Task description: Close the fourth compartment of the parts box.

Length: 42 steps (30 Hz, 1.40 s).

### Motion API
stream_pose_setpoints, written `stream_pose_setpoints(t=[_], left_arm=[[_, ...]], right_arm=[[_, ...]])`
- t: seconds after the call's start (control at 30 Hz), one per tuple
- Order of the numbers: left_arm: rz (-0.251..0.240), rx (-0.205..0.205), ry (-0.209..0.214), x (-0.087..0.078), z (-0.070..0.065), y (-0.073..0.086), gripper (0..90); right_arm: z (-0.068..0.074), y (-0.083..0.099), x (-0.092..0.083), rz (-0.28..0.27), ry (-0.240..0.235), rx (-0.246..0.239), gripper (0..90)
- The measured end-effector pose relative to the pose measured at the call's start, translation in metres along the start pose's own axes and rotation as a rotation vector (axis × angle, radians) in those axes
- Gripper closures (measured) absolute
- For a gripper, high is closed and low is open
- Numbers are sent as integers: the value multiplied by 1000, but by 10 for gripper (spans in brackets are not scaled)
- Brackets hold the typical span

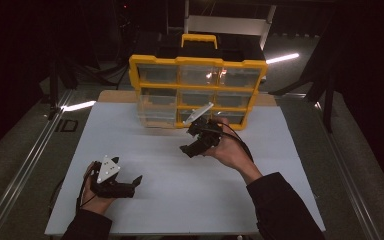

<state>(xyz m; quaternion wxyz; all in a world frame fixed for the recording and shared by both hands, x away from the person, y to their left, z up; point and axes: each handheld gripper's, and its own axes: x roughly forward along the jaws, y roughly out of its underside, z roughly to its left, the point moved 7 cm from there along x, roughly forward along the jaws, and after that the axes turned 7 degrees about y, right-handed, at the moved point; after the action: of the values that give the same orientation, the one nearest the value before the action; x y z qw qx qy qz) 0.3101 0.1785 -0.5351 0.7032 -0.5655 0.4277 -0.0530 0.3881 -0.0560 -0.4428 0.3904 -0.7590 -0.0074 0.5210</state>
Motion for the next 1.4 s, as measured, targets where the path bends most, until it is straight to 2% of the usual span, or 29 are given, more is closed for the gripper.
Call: stream_pose_setpoints(t=[0.13, 0.27, 0.37, 0.4, 0.43, 0.47, 0.6, 0.7, 0.8, 0.87, 1.0, 1.13, 1.23, 1.4], left_arm=[[-3, -1, -3, 0, 0, -1, 0], [-13, -11, -7, -1, -1, -1, 0], [-20, -18, -8, -1, -1, -3, 0], [-22, -21, -8, -1, -1, -3, 0], [-22, -21, -8, -1, -1, -3, 0], [-19, -21, -12, -1, -1, -5, 0], [-30, -29, -16, -2, -1, -8, 0], [-39, -31, -16, -2, -1, -12, 0], [-55, -36, -20, -4, 0, -18, 0], [-69, -38, -28, -7, 0, -23, 0], [-100, -37, -56, -10, 3, -36, 0], [-116, -39, -82, -11, 7, -50, 19], [-117, -27, -91, -11, 7, -61, 23], [-117, -28, -107, -8, 10, -76, 41]], right_arm=[[1, 14, -4, -32, 16, -1, 212], [3, 30, -8, -61, 20, 17, 211], [4, 41, -11, -100, 12, 37, 215], [5, 47, -12, -130, 6, 48, 215], [5, 47, -12, -130, 6, 48, 215], [4, 59, -12, -168, 9, 71, 213], [-1, 81, -13, -220, 21, 119, 213], [-1, 92, -15, -250, 24, 124, 201], [4, 114, -21, -279, 22, 148, 176], [4, 125, -25, -289, 40, 165, 159], [3, 151, -34, -309, 115, 190, 148], [2, 173, -44, -365, 175, 232, 147], [-1, 187, -51, -372, 223, 246, 148], [-3, 203, -65, -402, 263, 276, 148]])
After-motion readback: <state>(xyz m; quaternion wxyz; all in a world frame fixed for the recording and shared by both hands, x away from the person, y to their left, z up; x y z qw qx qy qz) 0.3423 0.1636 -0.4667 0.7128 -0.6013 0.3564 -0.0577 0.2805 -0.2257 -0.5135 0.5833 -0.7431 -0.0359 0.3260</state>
